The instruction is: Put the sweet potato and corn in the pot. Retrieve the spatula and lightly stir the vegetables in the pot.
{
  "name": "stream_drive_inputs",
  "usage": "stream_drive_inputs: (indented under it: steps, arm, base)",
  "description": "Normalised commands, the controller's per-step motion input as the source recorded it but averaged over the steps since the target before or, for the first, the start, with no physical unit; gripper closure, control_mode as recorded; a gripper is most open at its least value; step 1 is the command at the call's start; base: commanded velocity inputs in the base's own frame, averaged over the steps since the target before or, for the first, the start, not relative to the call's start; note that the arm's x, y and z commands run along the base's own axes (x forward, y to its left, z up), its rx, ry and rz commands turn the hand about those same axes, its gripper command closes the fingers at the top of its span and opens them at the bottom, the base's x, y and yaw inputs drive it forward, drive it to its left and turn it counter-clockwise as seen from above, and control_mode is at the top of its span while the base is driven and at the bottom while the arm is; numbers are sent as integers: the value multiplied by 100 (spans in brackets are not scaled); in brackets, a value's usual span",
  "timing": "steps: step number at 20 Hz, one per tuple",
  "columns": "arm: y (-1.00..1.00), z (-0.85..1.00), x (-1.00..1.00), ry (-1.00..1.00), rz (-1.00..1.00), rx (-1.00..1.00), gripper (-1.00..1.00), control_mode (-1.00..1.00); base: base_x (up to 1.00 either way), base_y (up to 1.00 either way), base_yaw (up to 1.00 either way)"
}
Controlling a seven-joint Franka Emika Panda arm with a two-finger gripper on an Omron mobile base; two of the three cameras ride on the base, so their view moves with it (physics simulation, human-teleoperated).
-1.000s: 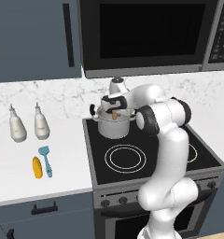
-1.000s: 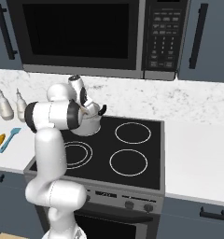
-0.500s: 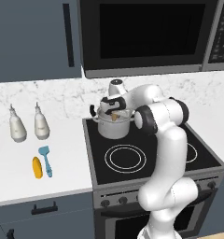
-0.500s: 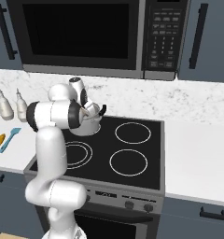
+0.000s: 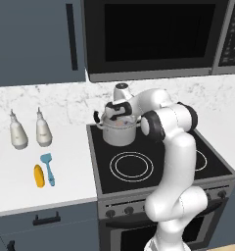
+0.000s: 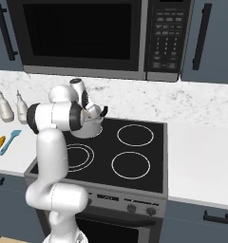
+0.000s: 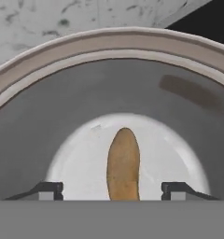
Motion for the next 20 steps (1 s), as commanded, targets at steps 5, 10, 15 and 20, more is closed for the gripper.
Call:
stream_drive_inputs:
  steps: [5, 10, 15, 20]
  arm:
    - [6, 0, 3, -17, 0, 1, -100, -100]
    - [0, 0, 0, -23, 0, 0, -100, -100]
    - [0, 29, 0, -15, 0, 0, -100, -100]
    - [0, 73, -1, 6, -4, 0, -100, -100]
  base:
    - [0, 0, 0]
    - [0, 0, 0]
    - [0, 0, 0]
    - [0, 0, 0]
